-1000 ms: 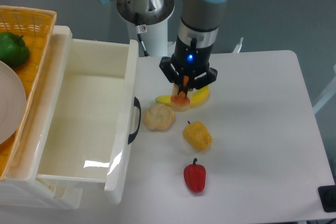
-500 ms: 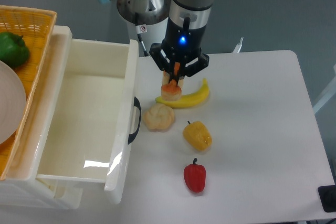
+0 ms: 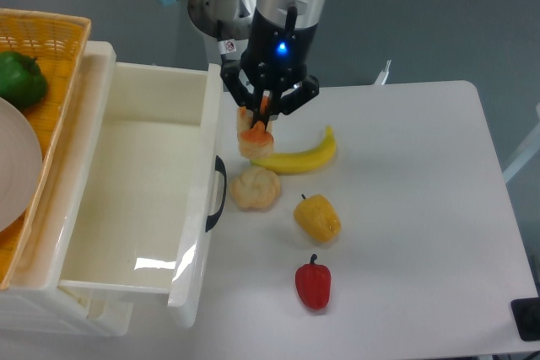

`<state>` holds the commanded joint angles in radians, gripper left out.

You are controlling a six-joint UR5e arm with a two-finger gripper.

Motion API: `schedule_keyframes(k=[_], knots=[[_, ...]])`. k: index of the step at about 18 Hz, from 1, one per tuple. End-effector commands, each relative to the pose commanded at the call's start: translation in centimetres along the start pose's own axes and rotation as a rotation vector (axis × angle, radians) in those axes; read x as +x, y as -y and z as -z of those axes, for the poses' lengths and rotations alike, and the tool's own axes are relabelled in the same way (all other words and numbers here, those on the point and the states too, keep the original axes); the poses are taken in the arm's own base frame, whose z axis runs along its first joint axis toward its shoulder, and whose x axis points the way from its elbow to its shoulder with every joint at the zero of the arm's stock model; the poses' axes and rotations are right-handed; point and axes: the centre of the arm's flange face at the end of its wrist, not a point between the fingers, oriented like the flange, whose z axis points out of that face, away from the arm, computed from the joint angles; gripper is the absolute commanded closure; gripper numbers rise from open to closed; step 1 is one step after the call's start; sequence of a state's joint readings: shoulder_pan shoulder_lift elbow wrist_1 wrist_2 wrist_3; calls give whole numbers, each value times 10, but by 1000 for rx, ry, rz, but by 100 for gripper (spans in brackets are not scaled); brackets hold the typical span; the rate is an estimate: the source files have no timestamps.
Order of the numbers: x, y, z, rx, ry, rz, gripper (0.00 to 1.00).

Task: Place the square bread in the upper white drawer
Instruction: 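Carry the held bread over the banana toward the open white drawer, then lower the bread into the drawer and adjust its position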

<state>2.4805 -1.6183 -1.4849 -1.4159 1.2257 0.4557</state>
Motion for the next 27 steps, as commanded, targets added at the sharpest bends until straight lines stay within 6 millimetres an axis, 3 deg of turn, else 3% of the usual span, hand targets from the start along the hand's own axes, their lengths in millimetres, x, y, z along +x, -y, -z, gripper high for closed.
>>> schedule_keyframes(k=[9,16,20,27], knots=[[50,8,-17,-22,-30,-17,99],[73,16,-31,-11,-66,-24,95],[83,18,-39,-19,-74,-38,82],[90,18,-43,-26,-77,-51,71]])
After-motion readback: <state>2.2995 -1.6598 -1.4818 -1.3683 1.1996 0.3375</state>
